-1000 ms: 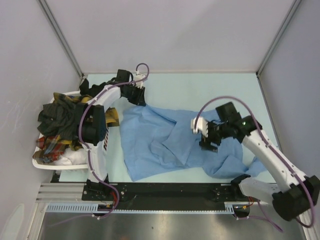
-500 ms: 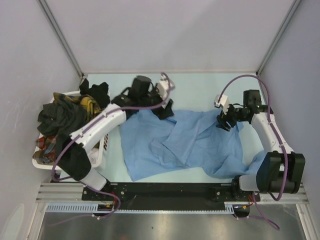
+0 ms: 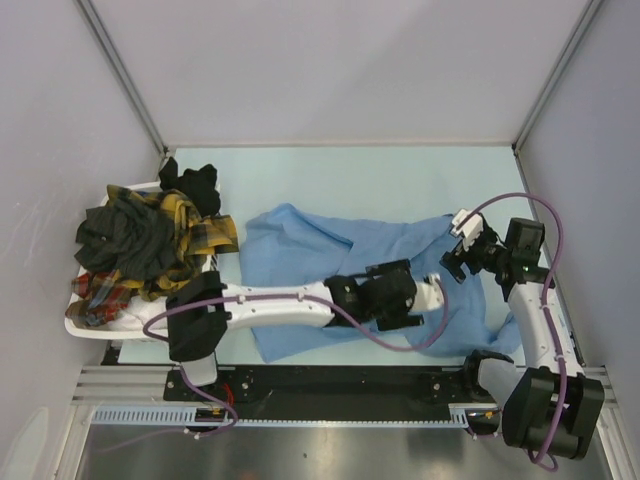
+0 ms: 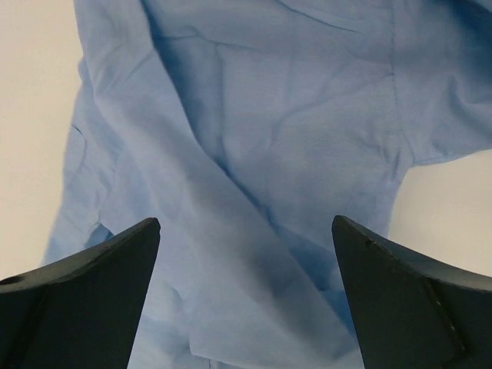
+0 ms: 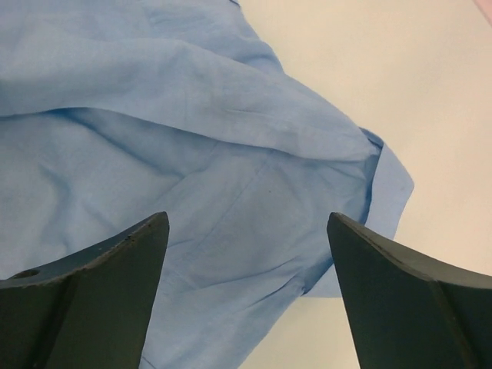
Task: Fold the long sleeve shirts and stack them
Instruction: Flatten the shirt out
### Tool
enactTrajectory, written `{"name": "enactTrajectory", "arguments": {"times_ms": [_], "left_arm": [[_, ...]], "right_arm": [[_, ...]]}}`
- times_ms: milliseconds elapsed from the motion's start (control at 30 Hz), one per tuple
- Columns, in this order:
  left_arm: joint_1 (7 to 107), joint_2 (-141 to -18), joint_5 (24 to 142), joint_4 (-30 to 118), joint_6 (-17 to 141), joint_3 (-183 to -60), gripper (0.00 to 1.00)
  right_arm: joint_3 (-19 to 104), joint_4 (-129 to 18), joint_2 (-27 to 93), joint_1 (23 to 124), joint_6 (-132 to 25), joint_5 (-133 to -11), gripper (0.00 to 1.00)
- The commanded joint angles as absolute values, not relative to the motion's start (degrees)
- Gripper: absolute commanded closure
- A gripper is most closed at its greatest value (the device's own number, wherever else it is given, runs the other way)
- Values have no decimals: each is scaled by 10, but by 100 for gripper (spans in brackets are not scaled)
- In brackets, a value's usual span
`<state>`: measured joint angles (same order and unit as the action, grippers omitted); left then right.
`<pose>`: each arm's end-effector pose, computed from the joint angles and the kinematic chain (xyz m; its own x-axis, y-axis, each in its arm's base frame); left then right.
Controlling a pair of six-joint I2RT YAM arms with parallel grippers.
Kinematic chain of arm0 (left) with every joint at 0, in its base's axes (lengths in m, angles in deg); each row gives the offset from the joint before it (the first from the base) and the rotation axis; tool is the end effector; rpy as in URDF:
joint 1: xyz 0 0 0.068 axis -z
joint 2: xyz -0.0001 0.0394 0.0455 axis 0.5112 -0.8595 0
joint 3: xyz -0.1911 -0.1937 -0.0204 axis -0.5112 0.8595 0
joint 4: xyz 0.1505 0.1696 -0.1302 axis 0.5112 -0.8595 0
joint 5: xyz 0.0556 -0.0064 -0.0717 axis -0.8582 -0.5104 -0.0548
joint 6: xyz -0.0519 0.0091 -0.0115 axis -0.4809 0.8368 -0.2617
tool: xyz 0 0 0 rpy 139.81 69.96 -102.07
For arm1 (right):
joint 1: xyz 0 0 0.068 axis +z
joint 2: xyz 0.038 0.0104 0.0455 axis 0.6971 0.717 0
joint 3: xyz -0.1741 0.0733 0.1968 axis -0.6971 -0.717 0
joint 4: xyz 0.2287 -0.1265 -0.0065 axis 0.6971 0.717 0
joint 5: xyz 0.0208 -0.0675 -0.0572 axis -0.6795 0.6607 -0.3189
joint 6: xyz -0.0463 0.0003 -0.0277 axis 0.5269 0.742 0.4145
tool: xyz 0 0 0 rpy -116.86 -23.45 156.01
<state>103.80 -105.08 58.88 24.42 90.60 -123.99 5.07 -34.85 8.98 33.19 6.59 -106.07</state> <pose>0.1242 -0.3739 0.2453 0.0616 0.7681 -0.6374 0.8828 0.2561 0.3939 0.2053 -0.0156 0.2465 -0.0972 -0.5860 -0.8045 -0.7242 0.5961 -0.3467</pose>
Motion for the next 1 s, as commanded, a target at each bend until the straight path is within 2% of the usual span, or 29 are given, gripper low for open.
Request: {"name": "enactTrajectory", "arguments": {"times_ms": [0, 133, 300, 400, 433, 500, 533, 633, 700, 800, 967], "left_arm": [[1089, -1086, 408, 331, 1021, -1226, 1], [1097, -1130, 311, 384, 1112, -1199, 1], [1097, -1147, 297, 442, 1159, -1161, 1], [1092, -1122, 294, 485, 1183, -1139, 17], [1084, -1113, 302, 481, 1161, -1147, 31], [1072, -1092, 336, 426, 1125, -1170, 45], [1058, -1073, 350, 404, 1087, -1190, 57], [1018, -1037, 438, 329, 1008, -1223, 74], [996, -1023, 518, 297, 978, -1228, 80], [959, -1006, 604, 267, 935, -1239, 98], [918, -998, 684, 247, 897, -1254, 100]], "right_arm": [[53, -406, 101, 309, -4, -1057, 3], [53, -410, 109, 282, 0, -1081, 0], [53, -411, 111, 274, 4, -1094, 0], [43, -425, 107, 274, 7, -1108, 0], [39, -433, 105, 274, 8, -1115, 0], [25, -453, 102, 273, 17, -1127, 0], [21, -463, 101, 273, 17, -1131, 0], [10, -503, 103, 273, 12, -1162, 0], [3, -527, 108, 275, 3, -1188, 0], [0, -583, 116, 290, -6, -1207, 0], [-8, -604, 114, 356, -11, -1209, 0]]}}
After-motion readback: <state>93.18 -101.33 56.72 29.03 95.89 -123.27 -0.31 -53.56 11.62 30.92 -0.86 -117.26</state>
